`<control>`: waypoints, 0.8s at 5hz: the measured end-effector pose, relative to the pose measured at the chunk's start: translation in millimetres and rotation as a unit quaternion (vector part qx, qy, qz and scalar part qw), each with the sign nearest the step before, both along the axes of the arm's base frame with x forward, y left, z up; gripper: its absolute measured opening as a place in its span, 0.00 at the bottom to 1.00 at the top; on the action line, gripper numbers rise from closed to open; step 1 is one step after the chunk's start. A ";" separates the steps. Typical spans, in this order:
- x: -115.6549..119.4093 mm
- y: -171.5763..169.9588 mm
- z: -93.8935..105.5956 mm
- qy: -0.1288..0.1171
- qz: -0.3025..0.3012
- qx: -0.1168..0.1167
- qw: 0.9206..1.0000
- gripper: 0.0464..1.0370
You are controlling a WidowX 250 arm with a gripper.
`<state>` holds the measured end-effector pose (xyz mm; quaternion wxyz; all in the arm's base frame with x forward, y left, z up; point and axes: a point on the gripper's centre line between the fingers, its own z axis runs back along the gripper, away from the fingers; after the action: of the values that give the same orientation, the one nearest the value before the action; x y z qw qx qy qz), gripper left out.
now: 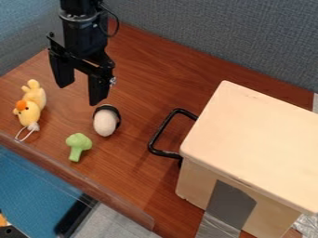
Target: Move the yellow duck above the white object
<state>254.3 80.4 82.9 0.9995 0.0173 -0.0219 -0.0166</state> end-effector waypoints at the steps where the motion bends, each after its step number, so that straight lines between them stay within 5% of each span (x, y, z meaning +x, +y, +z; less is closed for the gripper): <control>1: -1.6 -0.1 -6.4 0.012 0.001 -0.004 1.000 0.96; 4: -23.6 103.9 -27.5 0.014 0.132 0.042 0.990 0.96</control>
<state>230.7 184.2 55.4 0.9915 0.0620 -0.0049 0.1140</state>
